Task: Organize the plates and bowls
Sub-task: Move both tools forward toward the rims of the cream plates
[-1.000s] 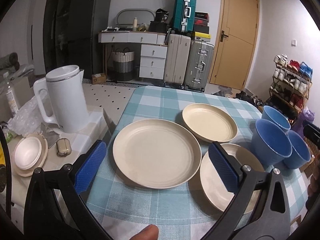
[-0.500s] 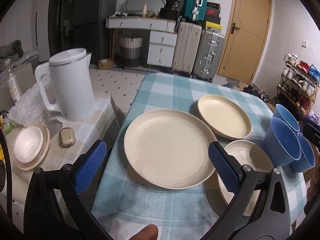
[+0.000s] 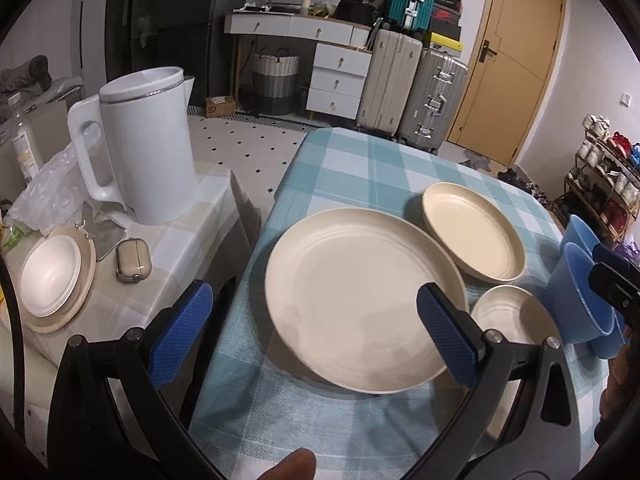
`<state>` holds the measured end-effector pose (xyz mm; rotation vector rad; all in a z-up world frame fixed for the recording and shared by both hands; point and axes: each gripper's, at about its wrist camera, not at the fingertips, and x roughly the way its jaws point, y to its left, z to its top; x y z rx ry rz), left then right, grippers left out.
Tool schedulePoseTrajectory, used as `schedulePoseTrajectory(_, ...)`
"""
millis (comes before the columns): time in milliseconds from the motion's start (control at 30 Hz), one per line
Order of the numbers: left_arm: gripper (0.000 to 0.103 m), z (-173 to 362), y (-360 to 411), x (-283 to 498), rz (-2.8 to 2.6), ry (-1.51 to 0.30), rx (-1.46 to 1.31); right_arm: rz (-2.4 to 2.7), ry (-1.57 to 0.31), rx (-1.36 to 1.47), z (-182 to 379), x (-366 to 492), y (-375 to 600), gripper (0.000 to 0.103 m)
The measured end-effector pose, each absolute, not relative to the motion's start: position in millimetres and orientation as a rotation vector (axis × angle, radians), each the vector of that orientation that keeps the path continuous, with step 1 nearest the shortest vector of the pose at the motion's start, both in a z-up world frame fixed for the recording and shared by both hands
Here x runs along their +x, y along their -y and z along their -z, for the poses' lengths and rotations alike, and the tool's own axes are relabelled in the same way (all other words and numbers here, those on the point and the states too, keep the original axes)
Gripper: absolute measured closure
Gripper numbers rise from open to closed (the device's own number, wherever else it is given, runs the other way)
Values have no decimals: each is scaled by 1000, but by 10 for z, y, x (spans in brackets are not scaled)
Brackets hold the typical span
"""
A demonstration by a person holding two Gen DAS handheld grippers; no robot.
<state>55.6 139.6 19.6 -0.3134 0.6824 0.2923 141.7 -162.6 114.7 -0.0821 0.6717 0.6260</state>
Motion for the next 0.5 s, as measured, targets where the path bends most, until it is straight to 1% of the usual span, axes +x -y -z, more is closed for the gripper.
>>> schedulePoseTrajectory(367, 1, 220, -1653, 749, -335, -770, -360, -657, -733, -105, -905, 1618, 1260, 5)
schedulePoseTrajectory(433, 1, 265, -1686, 766, -344, -781, -363, -665, -752, -113, -836, 1663, 1201, 6)
schedulePoseTrajectory(500, 1, 316, -1729, 776, -346, -792, -375, -671, -775, -124, -750, 1717, 1127, 11)
